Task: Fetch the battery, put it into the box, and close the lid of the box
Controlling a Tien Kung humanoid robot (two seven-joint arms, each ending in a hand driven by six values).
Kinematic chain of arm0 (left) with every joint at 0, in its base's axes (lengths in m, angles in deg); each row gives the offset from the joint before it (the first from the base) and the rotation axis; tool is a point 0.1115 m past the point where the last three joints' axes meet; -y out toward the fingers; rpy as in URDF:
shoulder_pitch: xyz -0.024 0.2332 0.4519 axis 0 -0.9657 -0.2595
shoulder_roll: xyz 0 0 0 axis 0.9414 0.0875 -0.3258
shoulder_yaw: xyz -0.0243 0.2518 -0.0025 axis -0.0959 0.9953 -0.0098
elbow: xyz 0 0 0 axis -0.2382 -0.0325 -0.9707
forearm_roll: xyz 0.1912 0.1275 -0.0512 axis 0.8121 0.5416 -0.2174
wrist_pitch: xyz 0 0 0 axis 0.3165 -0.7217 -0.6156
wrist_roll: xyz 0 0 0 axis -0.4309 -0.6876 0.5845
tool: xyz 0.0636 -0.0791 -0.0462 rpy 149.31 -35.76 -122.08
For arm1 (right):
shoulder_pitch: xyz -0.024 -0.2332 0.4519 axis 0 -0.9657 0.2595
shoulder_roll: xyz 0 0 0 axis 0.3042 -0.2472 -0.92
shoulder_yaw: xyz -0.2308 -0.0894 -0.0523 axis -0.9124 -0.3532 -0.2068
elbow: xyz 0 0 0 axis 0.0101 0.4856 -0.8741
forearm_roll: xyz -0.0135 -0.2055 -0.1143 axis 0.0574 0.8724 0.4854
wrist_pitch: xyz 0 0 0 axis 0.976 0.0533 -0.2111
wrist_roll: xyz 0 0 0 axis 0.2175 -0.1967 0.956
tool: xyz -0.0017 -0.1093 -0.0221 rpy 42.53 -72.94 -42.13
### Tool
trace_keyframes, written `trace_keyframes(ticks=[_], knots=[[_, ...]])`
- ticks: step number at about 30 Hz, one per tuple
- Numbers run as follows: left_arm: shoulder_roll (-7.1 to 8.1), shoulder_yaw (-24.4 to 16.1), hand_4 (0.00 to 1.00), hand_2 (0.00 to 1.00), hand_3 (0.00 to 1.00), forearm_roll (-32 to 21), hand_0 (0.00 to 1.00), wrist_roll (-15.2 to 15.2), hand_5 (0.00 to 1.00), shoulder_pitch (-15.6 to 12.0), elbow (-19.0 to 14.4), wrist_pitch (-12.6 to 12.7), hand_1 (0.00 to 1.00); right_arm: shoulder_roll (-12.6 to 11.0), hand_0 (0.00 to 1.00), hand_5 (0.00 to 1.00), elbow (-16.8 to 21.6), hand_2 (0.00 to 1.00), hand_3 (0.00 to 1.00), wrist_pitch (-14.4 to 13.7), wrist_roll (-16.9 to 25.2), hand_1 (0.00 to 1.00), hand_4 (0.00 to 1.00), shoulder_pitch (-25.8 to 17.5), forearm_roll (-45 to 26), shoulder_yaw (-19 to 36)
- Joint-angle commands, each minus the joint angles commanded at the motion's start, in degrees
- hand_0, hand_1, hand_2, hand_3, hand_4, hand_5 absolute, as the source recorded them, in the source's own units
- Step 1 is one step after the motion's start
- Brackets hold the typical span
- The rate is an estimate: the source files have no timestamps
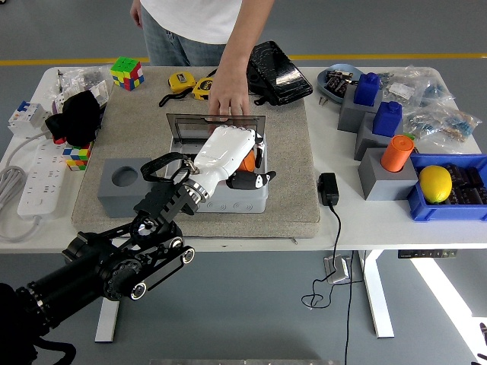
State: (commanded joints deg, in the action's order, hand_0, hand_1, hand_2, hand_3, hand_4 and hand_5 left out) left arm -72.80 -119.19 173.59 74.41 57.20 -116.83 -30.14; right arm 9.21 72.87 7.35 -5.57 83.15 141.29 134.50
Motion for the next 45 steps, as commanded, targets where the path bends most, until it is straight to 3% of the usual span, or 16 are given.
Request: trace_keyframes(ticks=[3,4,9,10,16,17,21,22,27,33,34,40,41,45], knots=[[0.01,-0.1,0.696,0.107,0.106,-0.4,0.078,-0.5,0.238,0.0,0.2,-0.5,0.080,0.0,0.818,0.998,0.0,0.735,0.795,0.0,0.0,0.759,0.998,0.0,-0.1,-0.2],[0.06,-0.2,0.958,0.155,0.143,-0.9,0.127,-0.7,0.476,0.0,0.2,-1.2,0.142,0.0,0.819,0.998,0.0,0.735,0.794,0.0,0.0,0.759,0.998,0.0,-0.1,-0.1],[0.28,-0.4,0.958,0.155,0.143,-3.5,0.127,-2.2,0.476,-0.2,0.7,-3.2,0.142,-0.1,0.819,0.998,0.0,0.735,0.794,0.0,-0.1,0.759,0.998,-0.1,-0.1,0.0],[0.28,-0.4,0.998,0.194,0.205,-3.5,0.172,-2.3,0.603,-0.2,0.7,-3.3,0.204,-0.1,0.819,0.998,0.0,0.735,0.795,0.0,-0.1,0.759,0.998,-0.1,0.0,0.0],[0.40,-1.1,0.998,0.194,0.205,-2.7,0.172,-2.1,0.603,-0.1,0.5,-3.7,0.204,-0.1,0.819,0.998,0.0,0.735,0.795,0.0,0.0,0.759,0.998,-0.1,-0.2,-0.2],[0.43,-1.1,0.998,0.252,0.256,-2.6,0.217,-2.1,0.659,-0.1,0.5,-3.7,0.287,-0.1,0.818,0.998,0.0,0.734,0.794,0.0,0.0,0.759,0.998,-0.1,-0.3,-0.2],[0.56,-1.9,0.998,0.252,0.256,-0.5,0.217,-1.4,0.659,0.2,-0.3,-4.1,0.287,0.0,0.818,0.998,0.0,0.734,0.794,0.0,0.0,0.759,0.998,0.0,-0.1,0.0],[0.60,-2.2,0.998,0.313,0.325,0.1,0.268,-1.2,0.683,0.3,-0.6,-4.3,0.362,0.0,0.818,0.998,0.0,0.734,0.794,0.0,-0.1,0.759,0.998,0.0,-0.1,0.0],[0.87,-3.6,0.998,0.313,0.325,3.1,0.268,-0.6,0.683,0.4,-2.4,-4.4,0.362,0.1,0.818,0.998,0.0,0.734,0.794,0.0,0.0,0.759,0.998,0.0,-0.2,0.1],[1.66,-6.1,0.998,0.334,0.352,8.1,0.274,-0.8,0.704,-0.4,-8.5,-3.1,0.373,0.2,0.818,0.998,0.0,0.733,0.794,0.0,0.1,0.759,0.998,0.0,-0.3,0.2],[1.75,-6.6,0.998,0.500,0.542,8.3,0.366,-1.1,0.715,-0.5,-9.6,-2.6,0.545,0.2,0.818,0.998,0.0,0.734,0.794,0.0,0.1,0.759,0.998,0.0,-0.3,0.2],[2.22,-8.8,0.998,0.500,0.542,8.1,0.366,-2.3,0.715,-1.1,-13.7,-1.8,0.545,0.3,0.818,0.998,0.0,0.734,0.794,0.0,0.2,0.759,0.998,0.0,-0.5,0.3],[2.24,-9.5,0.998,0.821,0.822,8.2,0.764,-2.2,0.723,-1.3,-14.3,-1.9,0.885,0.3,0.819,0.998,0.0,0.734,0.795,0.0,0.2,0.759,0.998,0.0,-0.5,0.3],[2.41,-12.7,0.998,0.821,0.822,8.6,0.764,-1.6,0.723,-1.9,-16.5,-3.2,0.885,0.4,0.819,0.998,0.0,0.734,0.795,-0.1,0.2,0.759,0.998,0.0,-0.5,0.4]])
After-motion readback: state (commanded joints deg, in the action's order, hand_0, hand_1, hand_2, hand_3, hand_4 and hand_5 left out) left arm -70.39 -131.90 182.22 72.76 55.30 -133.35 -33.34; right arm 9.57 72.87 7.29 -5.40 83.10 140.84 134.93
